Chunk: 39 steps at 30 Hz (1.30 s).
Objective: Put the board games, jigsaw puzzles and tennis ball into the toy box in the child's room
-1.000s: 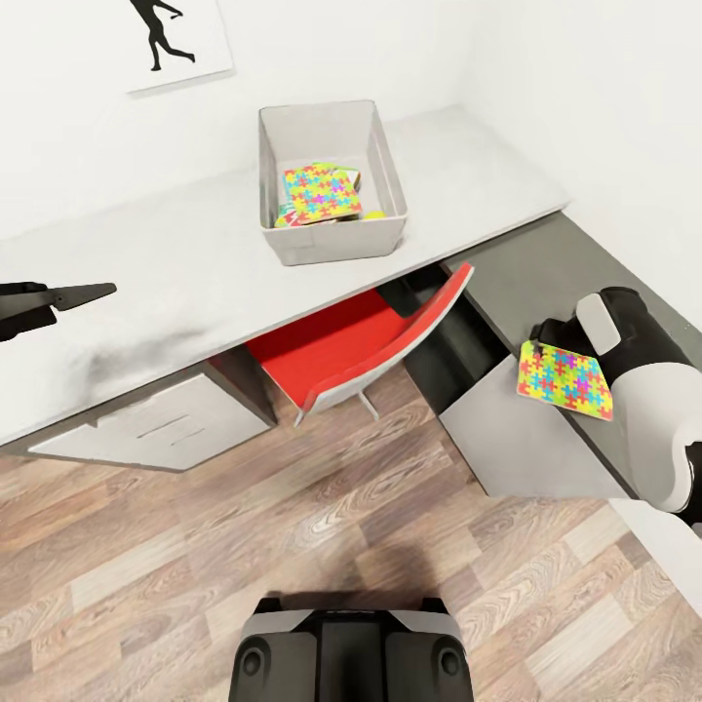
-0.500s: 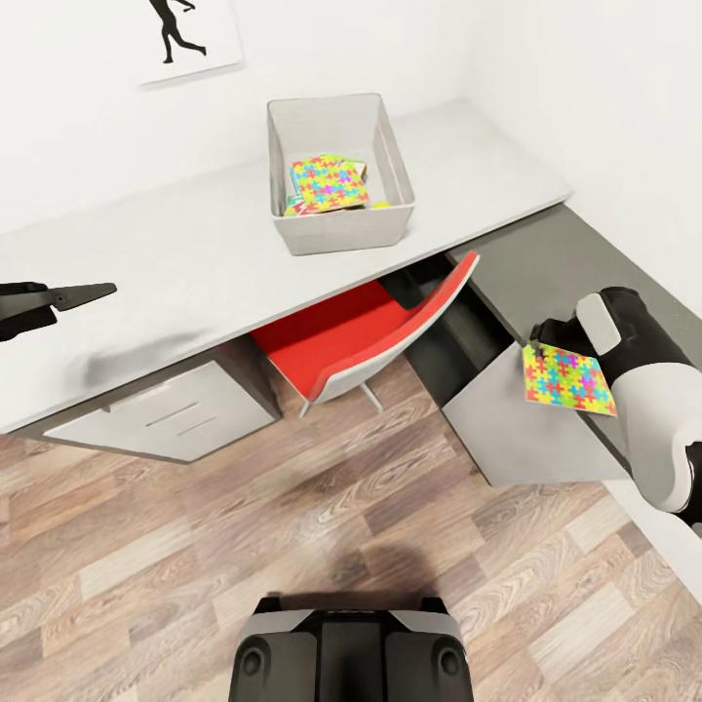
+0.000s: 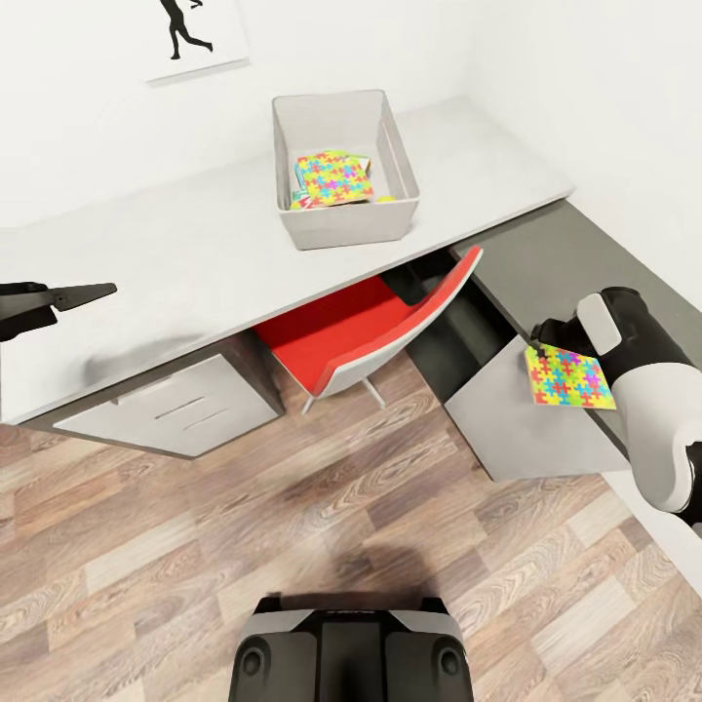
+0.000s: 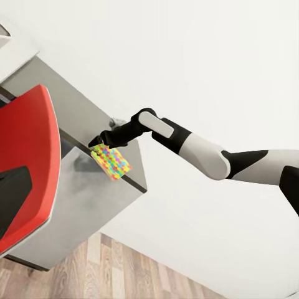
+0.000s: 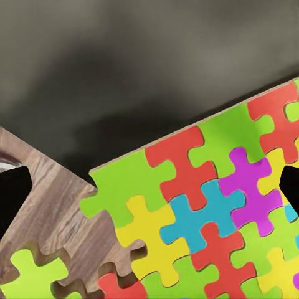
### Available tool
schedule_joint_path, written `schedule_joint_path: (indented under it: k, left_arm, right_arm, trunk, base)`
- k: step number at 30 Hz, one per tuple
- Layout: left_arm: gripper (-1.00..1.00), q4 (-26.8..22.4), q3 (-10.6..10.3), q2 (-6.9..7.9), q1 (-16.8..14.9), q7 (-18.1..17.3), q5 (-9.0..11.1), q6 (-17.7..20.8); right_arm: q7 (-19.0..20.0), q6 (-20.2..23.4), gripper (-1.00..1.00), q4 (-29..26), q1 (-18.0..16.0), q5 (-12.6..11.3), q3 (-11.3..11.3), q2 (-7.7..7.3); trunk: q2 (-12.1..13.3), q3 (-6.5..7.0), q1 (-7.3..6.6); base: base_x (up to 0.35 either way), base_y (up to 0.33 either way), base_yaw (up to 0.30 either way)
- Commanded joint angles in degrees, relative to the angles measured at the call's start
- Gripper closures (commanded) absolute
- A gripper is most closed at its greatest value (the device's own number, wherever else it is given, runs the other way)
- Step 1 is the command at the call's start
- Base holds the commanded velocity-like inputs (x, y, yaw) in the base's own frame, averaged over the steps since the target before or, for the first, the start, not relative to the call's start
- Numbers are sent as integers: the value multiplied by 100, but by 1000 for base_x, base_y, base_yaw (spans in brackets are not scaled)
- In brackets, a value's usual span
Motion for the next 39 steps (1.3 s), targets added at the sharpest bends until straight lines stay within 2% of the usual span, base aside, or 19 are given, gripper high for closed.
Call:
schedule_joint_path:
  k: [1,11,17,28,32,35,39]
  left_arm:
    - [-100,0,-1,2,-4,-22,-1,61]
    - [-100,0,-3,2,-4,-22,-2,61]
    - [-100,0,-3,2,-3,-22,-2,61]
    - [-100,0,-19,2,2,-22,-2,61]
    - [-100,0,-25,2,3,-22,-2,61]
    - [-100,0,-28,2,3,-22,-8,61]
    - [-100,0,-29,4,2,-22,-16,61]
  right_arm:
    - [-51,8,-100,-5,-1,-95,-9,1]
    - [-59,8,-100,-37,-21,-109,-14,-14]
    - [-64,57,-100,-211,-34,-145,-25,-125]
    - [-56,699,-100,-1282,-37,-170,-44,-238]
    - [-56,1000,-100,-1810,-31,-232,-198,-270]
    - [-54,1060,-100,-2149,-23,-262,-350,-278]
    - [-48,1060,-100,-2361,-5,-281,-440,-303]
  trunk:
    - [-8,-7,4]
    - [-8,-7,4]
    - [-8,12,4]
    - [-8,104,4]
    - [-8,140,4]
    - [-8,168,4]
    - [-8,204,4]
  base:
    - [-2,1,0]
    - [0,0,0]
    - [0,0,0]
    - [0,0,-4]
    - [0,0,-46]
    - [0,0,-59]
    - [0,0,-64]
